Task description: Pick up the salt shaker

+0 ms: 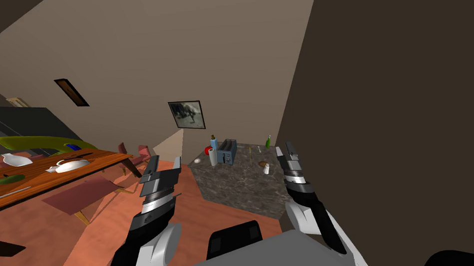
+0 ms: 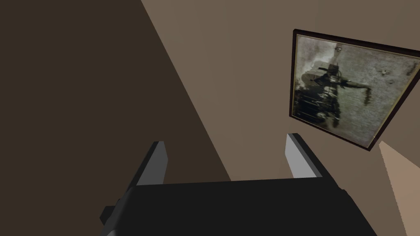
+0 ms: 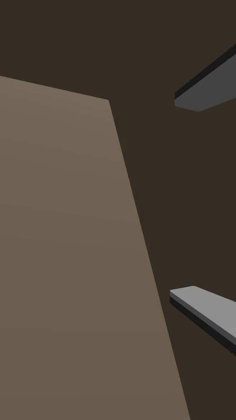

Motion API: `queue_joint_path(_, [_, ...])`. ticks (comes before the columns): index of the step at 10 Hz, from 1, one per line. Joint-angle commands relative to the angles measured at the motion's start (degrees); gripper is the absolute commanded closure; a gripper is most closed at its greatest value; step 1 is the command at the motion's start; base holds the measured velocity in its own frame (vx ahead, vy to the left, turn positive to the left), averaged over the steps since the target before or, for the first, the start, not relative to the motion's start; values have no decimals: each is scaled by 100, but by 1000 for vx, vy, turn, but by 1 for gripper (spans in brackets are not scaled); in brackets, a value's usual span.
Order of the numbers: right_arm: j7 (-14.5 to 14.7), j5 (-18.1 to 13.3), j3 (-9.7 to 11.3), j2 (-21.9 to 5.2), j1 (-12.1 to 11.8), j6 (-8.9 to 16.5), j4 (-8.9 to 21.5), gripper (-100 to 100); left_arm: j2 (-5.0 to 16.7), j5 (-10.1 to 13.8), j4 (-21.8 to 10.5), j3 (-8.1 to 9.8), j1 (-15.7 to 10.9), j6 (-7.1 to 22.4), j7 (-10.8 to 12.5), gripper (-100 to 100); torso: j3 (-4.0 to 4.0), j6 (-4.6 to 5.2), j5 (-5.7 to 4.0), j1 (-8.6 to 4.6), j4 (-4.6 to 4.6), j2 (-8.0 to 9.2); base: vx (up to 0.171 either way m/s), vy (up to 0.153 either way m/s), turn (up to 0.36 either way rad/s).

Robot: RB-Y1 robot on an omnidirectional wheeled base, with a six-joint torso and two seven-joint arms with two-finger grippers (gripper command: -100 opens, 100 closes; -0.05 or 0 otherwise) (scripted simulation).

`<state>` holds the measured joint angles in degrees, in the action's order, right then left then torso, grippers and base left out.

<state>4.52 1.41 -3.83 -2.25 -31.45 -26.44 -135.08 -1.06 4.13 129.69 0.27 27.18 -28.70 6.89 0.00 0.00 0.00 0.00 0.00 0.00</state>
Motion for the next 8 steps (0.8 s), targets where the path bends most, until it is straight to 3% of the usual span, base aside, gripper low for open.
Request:
queue_joint_path(1, [-180,110,-29,-130,4,183,65,-100,0,0,0,0,0,0,0,0,0,0,0,0,0,0,3,27,-11])
queue_joint_path(4, [-618,375,-101,-413,19,604,243,-100,0,0,0,0,0,0,0,0,-1,0,4,17,0,-2,4,52,-25])
queue_joint_path(5, [-618,375,-101,-413,19,632,243,-100,-1,0,0,0,0,0,0,0,-2,0,4,20,-1,-3,0,38,-10])
queue_joint_path(7, [-1004,628,-173,-661,43,1037,412,-100,0,0,0,0,0,0,0,0,0,0,3,12,0,0,-2,38,-24])
queue_joint_path(8, [-1031,628,-173,-661,43,1061,412,-100,0,0,0,0,0,0,0,0,0,0,3,15,0,0,0,35,-10])
